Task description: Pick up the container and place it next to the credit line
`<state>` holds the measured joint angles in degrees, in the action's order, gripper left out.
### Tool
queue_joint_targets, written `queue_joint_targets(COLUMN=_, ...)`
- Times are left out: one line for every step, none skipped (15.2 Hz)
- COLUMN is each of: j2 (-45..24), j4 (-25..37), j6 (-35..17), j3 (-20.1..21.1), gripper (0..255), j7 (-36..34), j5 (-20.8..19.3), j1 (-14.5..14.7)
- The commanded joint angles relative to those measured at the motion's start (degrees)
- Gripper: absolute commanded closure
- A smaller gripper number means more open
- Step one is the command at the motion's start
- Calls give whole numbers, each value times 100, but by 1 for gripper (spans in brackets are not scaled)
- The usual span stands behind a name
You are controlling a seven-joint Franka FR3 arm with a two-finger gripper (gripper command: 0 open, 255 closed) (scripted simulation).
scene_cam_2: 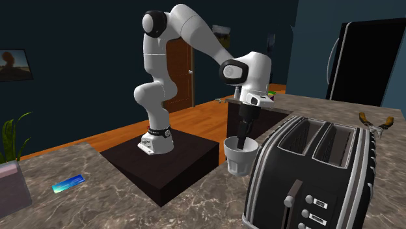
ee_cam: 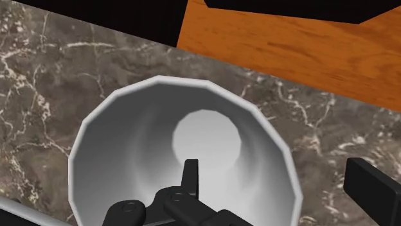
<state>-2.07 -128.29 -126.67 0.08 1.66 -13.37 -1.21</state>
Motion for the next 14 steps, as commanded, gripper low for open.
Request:
queue_joint_targets(j2=-2, j4=-1, j6=-4, j3=0, gripper=0, j7=-2, j5=-1, j1=0)
queue_joint_targets(j2=-2, j4=-1, j6=-4, j3=0, gripper=0, j7=-2, j5=-1, j1=0)
queue_joint_targets(j2=-2, j4=-1, j6=-4, j3=0, gripper=0, j7=-2, j5=-1, j1=0)
queue_joint_targets(j2=-3, j4=-1, j6=-4, j3=0, gripper=255, j7=-2, j5=-1, j1=0)
queue_joint_targets(j2=-3, j4=-1, j6=-4, j3=0, gripper=255, j7=-2, j5=-1, j1=0)
queue_joint_targets(j2=-3, j4=-1, j6=-4, j3=0, gripper=255, j7=-2, j5=-1, j1=0)
queue_joint_targets(j2=-3, j4=-1, j6=-4, j3=0, gripper=255, j7=-2, j5=-1, j1=0)
queue_joint_targets(j2=-3, j4=-1, j6=-4, j3=0, gripper=255, j7=-2, j5=-1, j1=0)
queue_joint_targets(j2=-3, j4=-1, j6=-4, j3=0, gripper=255, j7=-2, j5=-1, j1=0)
queue_joint_targets(j2=-3, j4=-1, j6=-4, j3=0, gripper=255, j7=-2, j5=-1, j1=0)
queue_joint_targets(j2=-3, j4=-1, j6=-4, j3=0, gripper=255, j7=-2, j5=-1, j1=0)
queue_joint_targets(j2=-3, j4=-1, j6=-4, j3=0, gripper=255, j7=-2, j5=-1, j1=0)
queue_joint_targets(j2=-2, j4=-1, j6=-4, j3=0, gripper=255, j7=-2, j5=-1, j1=0)
queue_joint_targets(j2=43, j4=28, j6=69, j3=2, gripper=255, j7=16, j5=12, j1=2)
